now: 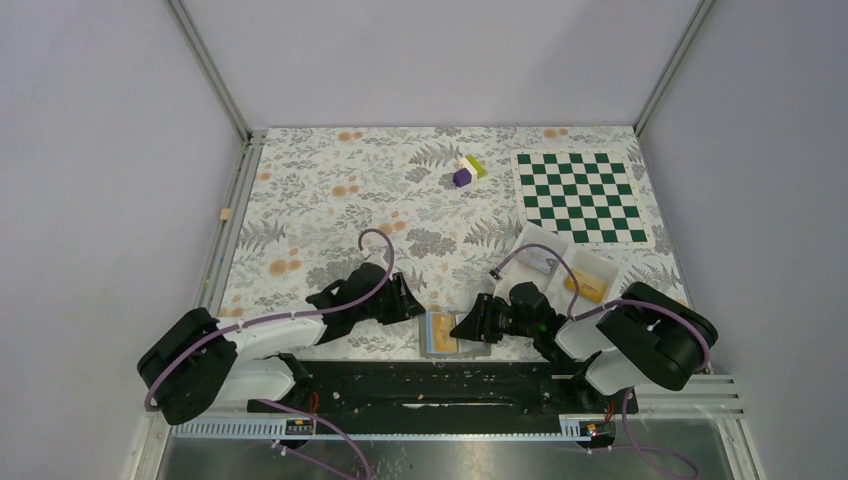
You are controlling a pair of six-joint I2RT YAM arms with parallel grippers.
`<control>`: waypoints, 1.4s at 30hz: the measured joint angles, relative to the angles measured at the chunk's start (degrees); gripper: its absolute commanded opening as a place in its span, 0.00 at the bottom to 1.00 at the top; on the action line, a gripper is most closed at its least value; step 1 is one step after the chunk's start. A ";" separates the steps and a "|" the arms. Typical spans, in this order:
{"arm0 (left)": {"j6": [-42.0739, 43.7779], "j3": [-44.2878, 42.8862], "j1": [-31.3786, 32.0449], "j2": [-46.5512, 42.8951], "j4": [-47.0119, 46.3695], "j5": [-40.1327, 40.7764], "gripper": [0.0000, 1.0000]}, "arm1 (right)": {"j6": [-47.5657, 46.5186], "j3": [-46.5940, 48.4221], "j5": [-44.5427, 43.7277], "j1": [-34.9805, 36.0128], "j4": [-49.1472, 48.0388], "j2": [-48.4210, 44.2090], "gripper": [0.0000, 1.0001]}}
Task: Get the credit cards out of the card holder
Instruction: Remove the credit card from the card holder.
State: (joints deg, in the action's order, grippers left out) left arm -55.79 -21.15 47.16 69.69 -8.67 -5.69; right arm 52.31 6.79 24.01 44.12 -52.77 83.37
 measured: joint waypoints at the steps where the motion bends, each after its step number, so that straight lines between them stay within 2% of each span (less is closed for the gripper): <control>1: 0.37 -1.05 0.00 -0.68 1.99 0.72 0.34 | 0.04 0.00 -0.26 0.00 0.13 0.00 0.38; 5: 1.79 -4.31 0.11 -3.69 9.38 3.45 0.33 | 0.09 0.04 -0.59 -0.02 0.17 0.00 0.37; 9: 2.45 -4.87 0.59 -7.63 12.24 3.39 0.31 | 0.42 0.04 -0.81 -0.02 0.13 0.04 0.37; 13: 1.77 -4.76 1.07 -6.93 7.85 -1.36 0.25 | 0.72 0.04 -0.90 -0.04 -0.07 0.17 0.36; 20: 0.04 -2.12 1.79 0.35 -0.68 -5.84 0.16 | 1.88 0.04 -0.87 -0.04 -2.01 1.81 0.33; 25: -0.22 -0.26 1.88 5.46 -2.64 -6.34 0.15 | 2.86 -0.09 -0.79 -0.07 -4.02 3.17 0.31; 37: -0.61 1.36 1.90 5.55 -5.86 -6.38 0.16 | 4.39 -0.33 -0.26 -0.50 -8.46 6.56 0.29; 42: -0.61 1.44 1.88 5.81 -6.21 -6.27 0.15 | 5.14 -0.33 0.39 -0.63 -10.60 8.74 0.00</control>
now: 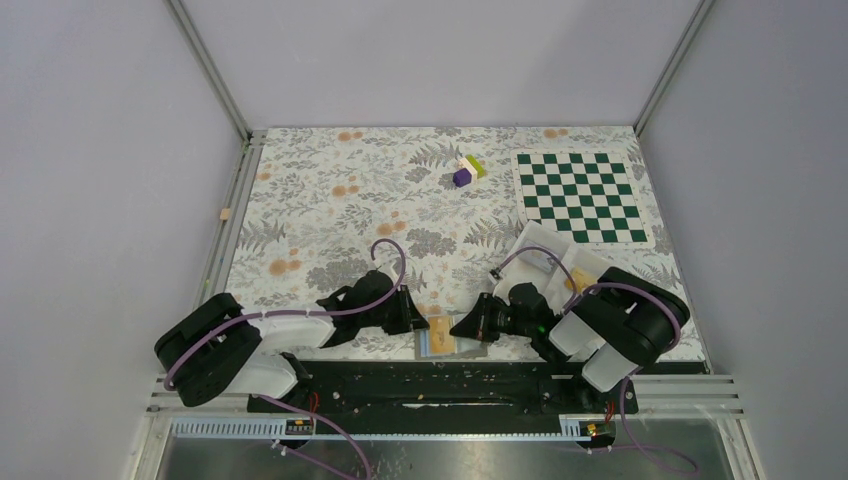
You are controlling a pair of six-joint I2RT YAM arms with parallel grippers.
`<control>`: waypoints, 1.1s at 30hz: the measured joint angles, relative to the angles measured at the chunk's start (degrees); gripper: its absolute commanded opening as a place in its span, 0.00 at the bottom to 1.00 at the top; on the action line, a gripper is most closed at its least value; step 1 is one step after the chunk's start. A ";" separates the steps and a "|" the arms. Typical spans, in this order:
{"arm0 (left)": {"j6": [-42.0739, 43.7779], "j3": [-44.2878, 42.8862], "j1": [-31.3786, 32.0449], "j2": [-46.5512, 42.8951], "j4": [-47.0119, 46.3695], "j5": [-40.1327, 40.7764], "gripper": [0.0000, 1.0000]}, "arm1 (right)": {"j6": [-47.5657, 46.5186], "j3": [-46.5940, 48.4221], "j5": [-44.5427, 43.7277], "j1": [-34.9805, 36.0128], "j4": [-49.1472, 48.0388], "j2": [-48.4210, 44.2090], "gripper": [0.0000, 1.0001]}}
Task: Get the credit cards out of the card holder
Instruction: Remove the credit card from the card holder.
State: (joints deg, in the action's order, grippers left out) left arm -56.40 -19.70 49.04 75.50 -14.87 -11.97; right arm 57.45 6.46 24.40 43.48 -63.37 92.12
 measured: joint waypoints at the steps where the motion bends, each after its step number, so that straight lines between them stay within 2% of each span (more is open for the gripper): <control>1: 0.00 0.00 0.00 0.00 0.00 0.17 0.15 | 0.44 -0.07 0.26 -0.09 -0.63 0.28 0.00; 6: 0.00 -0.26 0.02 0.15 0.85 1.27 0.16 | 1.57 -1.03 0.79 -1.66 -1.84 -0.66 0.00; 11: -0.20 -1.57 0.02 1.60 1.31 1.95 0.16 | 0.79 -1.07 0.15 -2.84 4.83 -8.17 0.00; 28: -0.37 -3.28 0.20 3.80 0.52 3.21 0.20 | -10.99 5.18 -7.41 -5.09 50.42 -39.28 0.00; 33: 0.46 -4.13 0.22 2.56 3.43 3.89 0.29 | -13.92 8.92 -10.32 -5.44 61.81 -48.28 0.00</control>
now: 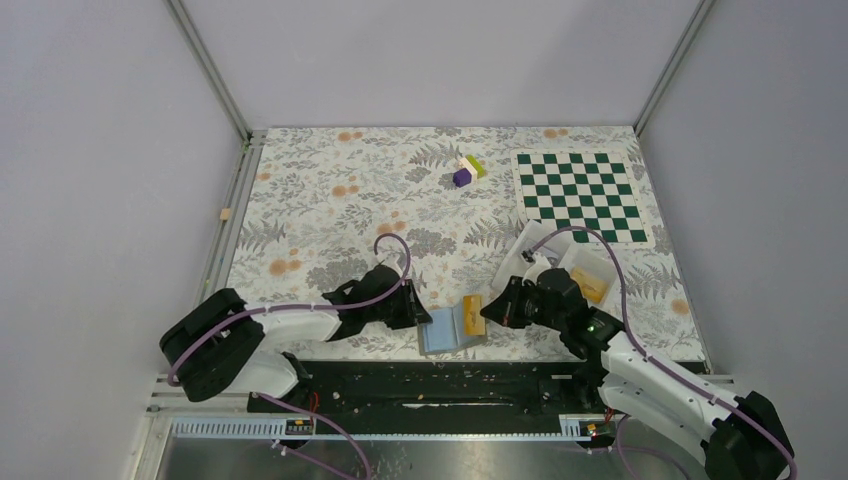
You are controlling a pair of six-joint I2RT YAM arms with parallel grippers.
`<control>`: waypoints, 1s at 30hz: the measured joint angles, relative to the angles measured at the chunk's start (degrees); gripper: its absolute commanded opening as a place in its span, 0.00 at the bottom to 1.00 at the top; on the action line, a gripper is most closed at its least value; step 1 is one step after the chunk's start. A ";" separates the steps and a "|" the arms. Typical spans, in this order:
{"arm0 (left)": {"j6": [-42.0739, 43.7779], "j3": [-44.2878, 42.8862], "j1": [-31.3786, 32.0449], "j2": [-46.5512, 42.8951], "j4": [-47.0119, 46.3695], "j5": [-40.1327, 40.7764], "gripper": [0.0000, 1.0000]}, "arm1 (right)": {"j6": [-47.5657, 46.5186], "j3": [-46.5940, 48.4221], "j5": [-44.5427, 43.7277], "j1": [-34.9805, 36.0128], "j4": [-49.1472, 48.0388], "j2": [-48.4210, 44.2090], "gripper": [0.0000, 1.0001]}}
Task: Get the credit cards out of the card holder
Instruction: Remove the credit card from the card holder.
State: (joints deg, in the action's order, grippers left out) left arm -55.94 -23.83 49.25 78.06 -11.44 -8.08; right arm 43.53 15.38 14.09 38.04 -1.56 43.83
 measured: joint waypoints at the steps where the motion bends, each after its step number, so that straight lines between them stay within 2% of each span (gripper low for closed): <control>1: 0.24 -0.17 0.00 -0.44 0.83 0.13 0.31 | -0.39 0.79 -0.09 -0.04 1.40 -0.81 0.00; 8: 2.67 -3.48 0.00 -6.64 9.49 0.15 0.48 | -1.31 2.89 0.31 -0.11 6.62 -1.86 0.00; 12: 5.33 -7.10 0.00 -10.60 10.88 -1.05 0.51 | -1.79 4.17 0.87 -0.13 8.04 -2.36 0.00; 18: 11.56 -10.34 0.00 -11.28 10.32 -5.49 0.58 | -2.82 6.62 4.15 -0.20 8.11 -1.99 0.00; 30: 23.82 -18.64 -0.57 -5.05 11.85 -17.03 0.60 | -6.29 8.83 14.14 -0.26 7.15 -1.31 0.00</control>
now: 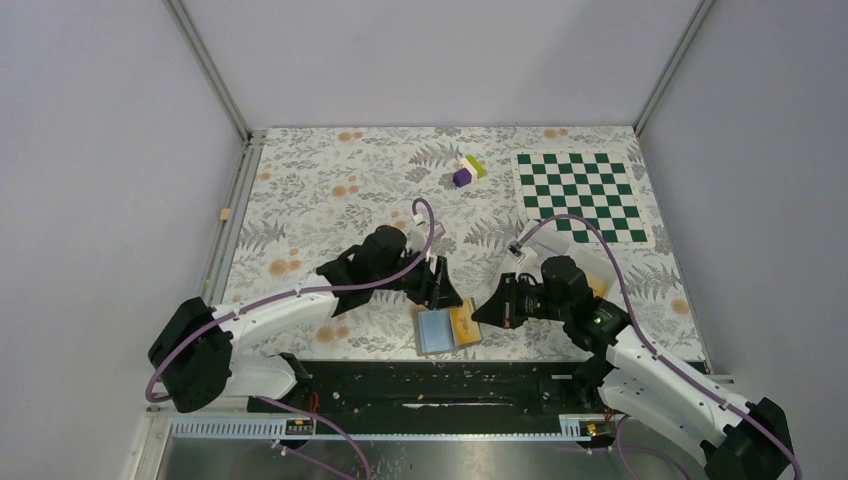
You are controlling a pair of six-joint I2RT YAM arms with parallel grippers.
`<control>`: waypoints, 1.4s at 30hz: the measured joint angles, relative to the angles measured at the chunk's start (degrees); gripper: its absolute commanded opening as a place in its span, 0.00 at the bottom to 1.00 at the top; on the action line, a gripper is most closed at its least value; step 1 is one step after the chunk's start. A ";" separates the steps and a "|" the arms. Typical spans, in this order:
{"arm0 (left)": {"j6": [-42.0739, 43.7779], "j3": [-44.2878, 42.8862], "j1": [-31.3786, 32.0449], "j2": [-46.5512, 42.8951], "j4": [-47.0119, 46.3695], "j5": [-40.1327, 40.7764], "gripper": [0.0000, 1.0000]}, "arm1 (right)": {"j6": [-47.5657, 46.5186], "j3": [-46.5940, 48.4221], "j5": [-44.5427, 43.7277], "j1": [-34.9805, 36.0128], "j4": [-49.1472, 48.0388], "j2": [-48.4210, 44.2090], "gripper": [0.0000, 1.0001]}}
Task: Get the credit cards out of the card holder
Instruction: Remove the credit card from the card holder, then place the credit card in the storage box.
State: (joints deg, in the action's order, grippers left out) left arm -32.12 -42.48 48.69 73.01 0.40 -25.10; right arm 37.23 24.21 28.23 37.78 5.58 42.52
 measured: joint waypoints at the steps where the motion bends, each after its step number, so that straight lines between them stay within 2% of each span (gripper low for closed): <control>1: 0.68 -0.24 -0.11 0.00 0.11 -0.74 0.59 | -0.46 0.20 0.66 -0.02 0.00 -0.09 0.00; 4: 2.23 -0.70 -0.42 0.00 0.46 -3.72 0.56 | -2.03 1.22 3.13 -0.02 0.17 -0.15 0.00; 6: 3.17 -0.96 -0.50 0.00 1.16 -5.97 0.51 | -2.78 1.86 4.52 -0.02 0.20 -0.15 0.00; 8: 3.89 -1.16 -0.55 0.00 2.27 -8.24 0.42 | -3.30 2.43 6.16 -0.02 0.13 -0.11 0.00; 12: 4.00 -1.20 -0.55 -0.02 2.80 -12.74 0.15 | -4.07 3.06 8.52 -0.02 0.11 -0.15 0.00; 13: 3.82 -1.20 -0.57 -0.07 2.84 -13.29 0.10 | -4.28 3.08 8.98 -0.02 0.48 -0.26 0.05; 15: 2.93 -0.98 -1.11 -0.35 2.45 -15.04 0.00 | -4.59 3.08 8.66 -0.11 1.88 -0.55 0.27; 20: -3.56 -0.72 -1.14 -1.36 -2.51 -15.52 0.00 | -2.99 4.72 1.99 -0.28 6.27 -3.04 0.55; 25: -14.43 0.00 -1.36 0.42 -11.63 -12.57 0.00 | 1.66 5.31 -7.56 -0.28 6.88 -11.74 0.64; 29: -22.67 0.94 -1.36 3.32 -17.94 -8.37 0.00 | 5.44 5.09 -14.40 -0.28 7.61 -16.76 0.67; 33: -31.08 1.84 -1.36 5.31 -21.40 -2.25 0.00 | 4.35 3.91 -20.50 -0.28 8.00 -20.57 0.64; 37: -36.57 2.03 -1.27 7.28 -24.96 2.75 0.00 | -0.52 6.91 -25.99 -0.28 11.23 -18.12 0.63; 42: -41.75 2.14 -0.76 8.52 -30.77 9.27 0.00 | -1.75 10.58 -27.96 -0.28 11.28 -13.79 0.64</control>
State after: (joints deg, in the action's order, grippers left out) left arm -73.87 -40.34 47.92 81.54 -30.37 -15.84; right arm 35.48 34.79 0.27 37.50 16.86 28.73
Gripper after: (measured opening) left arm 0.010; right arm 0.636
